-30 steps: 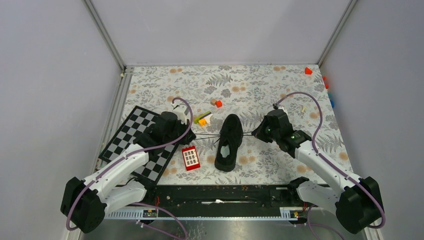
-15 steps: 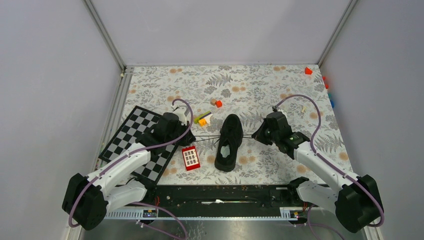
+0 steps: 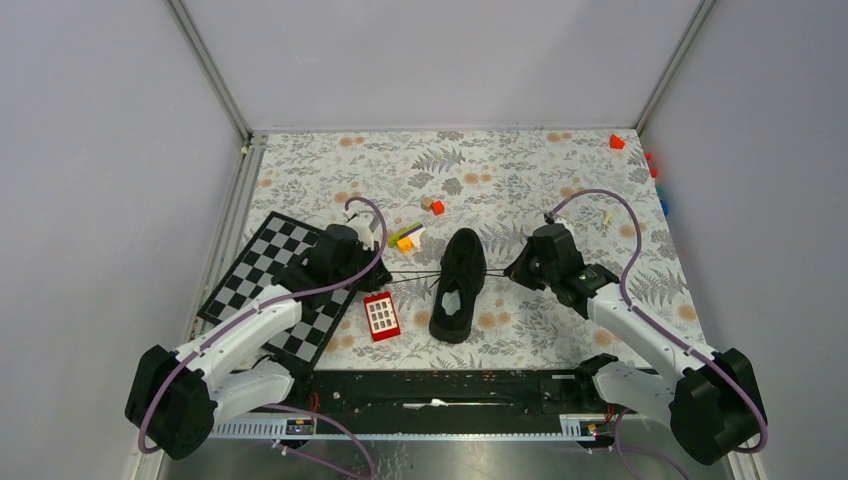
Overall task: Tie the shoes
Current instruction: Tie the shoelace on the shoe, then reset both arms
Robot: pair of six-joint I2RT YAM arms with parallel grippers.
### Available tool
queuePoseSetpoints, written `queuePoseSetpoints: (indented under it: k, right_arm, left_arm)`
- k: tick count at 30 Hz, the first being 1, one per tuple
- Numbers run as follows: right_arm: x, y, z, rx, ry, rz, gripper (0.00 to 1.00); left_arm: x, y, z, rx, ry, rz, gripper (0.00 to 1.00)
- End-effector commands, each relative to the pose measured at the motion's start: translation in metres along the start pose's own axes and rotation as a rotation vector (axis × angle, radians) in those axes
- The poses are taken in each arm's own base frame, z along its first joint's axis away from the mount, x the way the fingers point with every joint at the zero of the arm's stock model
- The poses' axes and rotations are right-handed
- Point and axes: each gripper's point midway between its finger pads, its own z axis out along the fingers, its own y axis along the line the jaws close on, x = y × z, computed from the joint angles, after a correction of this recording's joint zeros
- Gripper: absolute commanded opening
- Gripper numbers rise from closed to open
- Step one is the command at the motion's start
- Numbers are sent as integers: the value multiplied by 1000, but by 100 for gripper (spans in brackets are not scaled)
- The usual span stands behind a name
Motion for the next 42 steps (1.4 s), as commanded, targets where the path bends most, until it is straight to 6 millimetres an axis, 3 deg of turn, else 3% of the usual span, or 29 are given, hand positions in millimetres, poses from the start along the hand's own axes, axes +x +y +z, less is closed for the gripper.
queuePoseSetpoints:
  k: [1, 5, 9, 17, 21, 22, 23, 25, 28, 31, 36, 39, 42]
  right_arm:
    - [-20, -33, -1, 150, -81, -27, 0]
    - [-17, -44, 1, 171, -75, -12, 0]
    - [-18, -39, 0, 153, -72, -16, 0]
    - [-40, 0, -9, 23, -97, -50, 0]
    - [-42, 13, -10, -29, -85, -51, 0]
    - [-42, 16, -11, -38, -82, -52, 4]
    - [-42, 18, -11, -43, -74, -54, 19]
    - [-43, 19, -13, -36, -64, -56, 44]
    - [-50, 20, -21, -28, -91, -56, 60]
    - [-60, 19, -32, -10, -137, -71, 64]
    - [-80, 11, -54, 59, -222, -105, 67]
    - [-97, -13, -73, 197, -297, -120, 73]
    - [-102, -24, -84, 252, -313, -179, 74]
  left_arm:
    - [-8, 20, -6, -97, -8, 23, 0]
    - [6, 34, -8, -150, 4, 19, 0]
    - [4, 28, -7, -115, 10, 21, 0]
    - [-48, -15, -4, 38, -63, 105, 0]
    - [-63, -31, -1, 86, -82, 130, 0]
    - [-65, -34, 0, 96, -79, 135, 0]
    - [-65, -37, 1, 106, -71, 138, 2]
    - [-68, -42, 5, 117, -51, 146, 36]
    - [-76, -44, 8, 100, -56, 161, 53]
    - [-89, -43, 7, 75, -94, 168, 63]
    - [-112, -48, -1, 59, -157, 182, 63]
    - [-121, -50, -9, 53, -187, 184, 63]
    - [-126, -51, -16, 52, -213, 195, 63]
